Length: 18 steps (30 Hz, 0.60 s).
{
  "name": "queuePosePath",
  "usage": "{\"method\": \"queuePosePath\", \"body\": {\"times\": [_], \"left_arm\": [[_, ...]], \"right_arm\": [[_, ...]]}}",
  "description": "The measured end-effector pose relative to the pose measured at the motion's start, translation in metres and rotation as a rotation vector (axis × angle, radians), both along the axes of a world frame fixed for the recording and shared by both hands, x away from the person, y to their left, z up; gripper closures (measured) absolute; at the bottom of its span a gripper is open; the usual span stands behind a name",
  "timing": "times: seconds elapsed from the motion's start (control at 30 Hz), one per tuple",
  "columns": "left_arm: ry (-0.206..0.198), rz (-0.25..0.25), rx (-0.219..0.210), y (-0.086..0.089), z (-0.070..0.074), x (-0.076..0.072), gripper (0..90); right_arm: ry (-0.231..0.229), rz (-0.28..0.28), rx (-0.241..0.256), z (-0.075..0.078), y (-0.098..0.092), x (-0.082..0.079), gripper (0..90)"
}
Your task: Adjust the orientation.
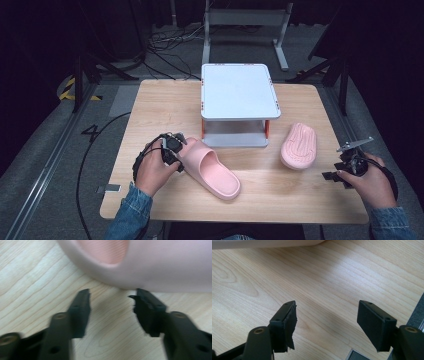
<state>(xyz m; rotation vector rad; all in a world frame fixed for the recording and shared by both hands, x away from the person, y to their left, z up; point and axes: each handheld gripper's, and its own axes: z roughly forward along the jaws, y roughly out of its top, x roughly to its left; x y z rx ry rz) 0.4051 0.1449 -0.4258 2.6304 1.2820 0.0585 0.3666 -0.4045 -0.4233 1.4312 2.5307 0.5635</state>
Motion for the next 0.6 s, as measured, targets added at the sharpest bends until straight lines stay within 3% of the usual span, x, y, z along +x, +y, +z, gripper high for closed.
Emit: {"method": "queuePosePath", "body": {"times": [0.03, 0.17, 0.2, 0.23, 0.27, 0.3, 0.37, 0.43, 0.5, 0.6], "left_arm": [[-0.002, 0.004, -0.009, -0.002, 0.003, -0.004, 33.0], [-0.077, 0.008, -0.041, -0.015, 0.022, -0.024, 21.6], [-0.077, 0.008, -0.041, -0.015, 0.022, -0.024, 19.7], [-0.112, 0.012, -0.046, -0.024, 0.029, -0.03, 17.7], [-0.112, 0.012, -0.046, -0.024, 0.029, -0.03, 18.1], [-0.115, 0.013, -0.093, -0.032, 0.032, -0.032, 20.1], [-0.127, 0.028, -0.098, -0.038, 0.032, -0.033, 21.7], [-0.136, 0.042, -0.087, -0.044, 0.03, -0.032, 17.1], [-0.143, 0.047, -0.076, -0.049, 0.027, -0.033, 19.4], [-0.164, 0.063, -0.017, -0.058, 0.021, -0.034, 21.5]], "right_arm": [[-0.002, 0.002, 0.001, 0.001, 0.001, 0.0, 32.7], [-0.009, 0.002, 0.001, 0.002, 0.001, 0.001, 32.5], [-0.009, 0.002, 0.001, 0.002, 0.001, 0.001, 32.5], [-0.011, 0.004, 0.002, 0.003, 0.002, 0.002, 32.4], [-0.011, 0.004, 0.002, 0.003, 0.002, 0.002, 32.4], [-0.013, 0.013, 0.001, 0.003, 0.003, 0.003, 32.3], [-0.013, 0.012, 0.005, 0.004, 0.004, 0.003, 32.2], [-0.015, 0.016, 0.004, 0.004, 0.004, 0.003, 32.2], [-0.015, 0.016, 0.005, 0.004, 0.004, 0.004, 32.2], [-0.012, 0.015, 0.003, 0.003, 0.003, 0.004, 31.9]]}}
